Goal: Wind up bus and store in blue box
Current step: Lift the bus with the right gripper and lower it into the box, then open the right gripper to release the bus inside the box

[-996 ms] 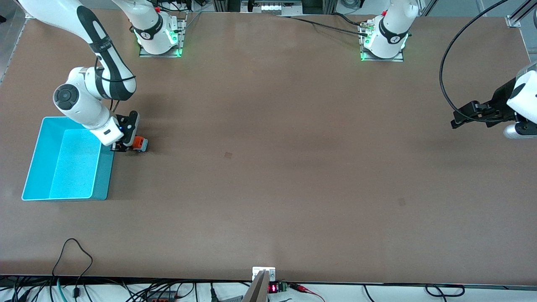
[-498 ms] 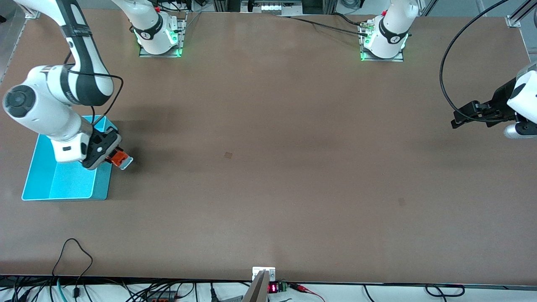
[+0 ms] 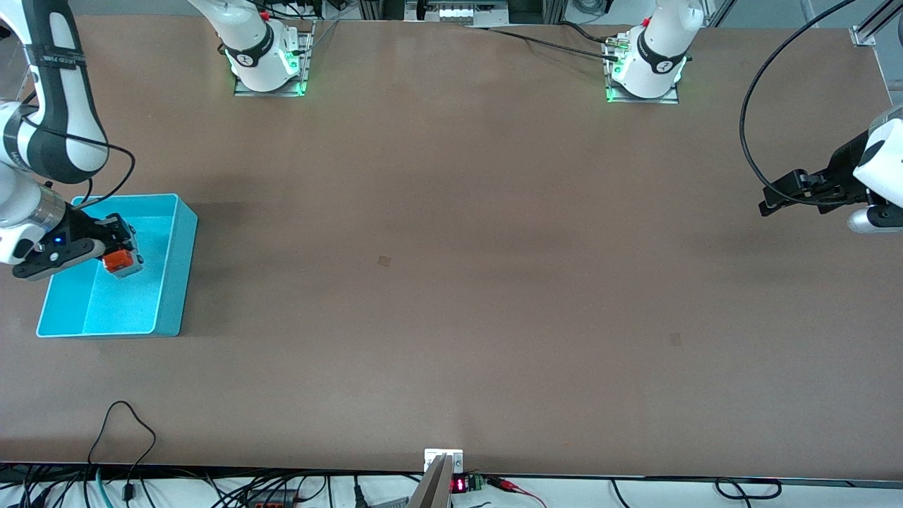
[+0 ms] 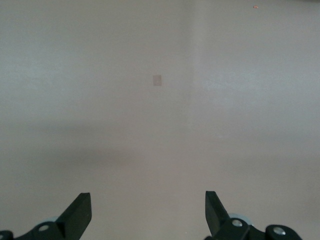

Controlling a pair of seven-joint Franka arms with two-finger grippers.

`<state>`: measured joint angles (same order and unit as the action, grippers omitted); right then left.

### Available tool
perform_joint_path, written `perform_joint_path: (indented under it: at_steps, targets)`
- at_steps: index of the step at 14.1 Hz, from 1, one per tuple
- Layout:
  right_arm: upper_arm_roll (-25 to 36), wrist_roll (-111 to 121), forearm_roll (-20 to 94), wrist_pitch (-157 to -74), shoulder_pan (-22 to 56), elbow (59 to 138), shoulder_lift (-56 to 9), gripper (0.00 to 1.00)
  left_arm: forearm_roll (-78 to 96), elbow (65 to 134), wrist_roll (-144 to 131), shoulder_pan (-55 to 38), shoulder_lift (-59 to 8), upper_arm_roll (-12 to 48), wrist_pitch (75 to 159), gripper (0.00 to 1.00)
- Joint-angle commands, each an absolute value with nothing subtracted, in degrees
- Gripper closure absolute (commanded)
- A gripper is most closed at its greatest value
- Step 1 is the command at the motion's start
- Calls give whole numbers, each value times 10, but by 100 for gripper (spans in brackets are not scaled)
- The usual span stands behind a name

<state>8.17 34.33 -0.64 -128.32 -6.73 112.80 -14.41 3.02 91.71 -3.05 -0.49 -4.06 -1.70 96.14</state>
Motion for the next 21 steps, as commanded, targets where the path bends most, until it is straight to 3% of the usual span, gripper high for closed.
perform_joint_path:
  at_steps: [1,6,12,13,14,15,16,21]
  targets:
    - [100,262,-1,-1281,-63,1125,-173,100,18,918,-33,-7,-34,-18,954,0]
    - [118,255,2,-1297,-83,1128,-242,100,18,918,-33,-10,-33,-17,955,0]
    - [119,259,5,-1315,-94,1134,-259,100,18,918,-33,-10,-33,-16,951,0]
    - [119,259,9,-1313,-96,1133,-259,91,18,917,-34,-10,-33,-14,949,0]
    - [119,255,9,-1313,-96,1133,-260,57,18,917,-33,-10,-33,-14,951,0]
    - [119,253,10,-1314,-96,1133,-261,9,19,916,-33,-9,-33,-14,952,0]
    - [119,262,10,-1311,-96,1133,-259,0,18,916,-33,-9,-33,-14,952,0]
    - [115,265,9,-1235,-87,1103,-189,0,19,915,-33,-10,-34,-14,964,0]
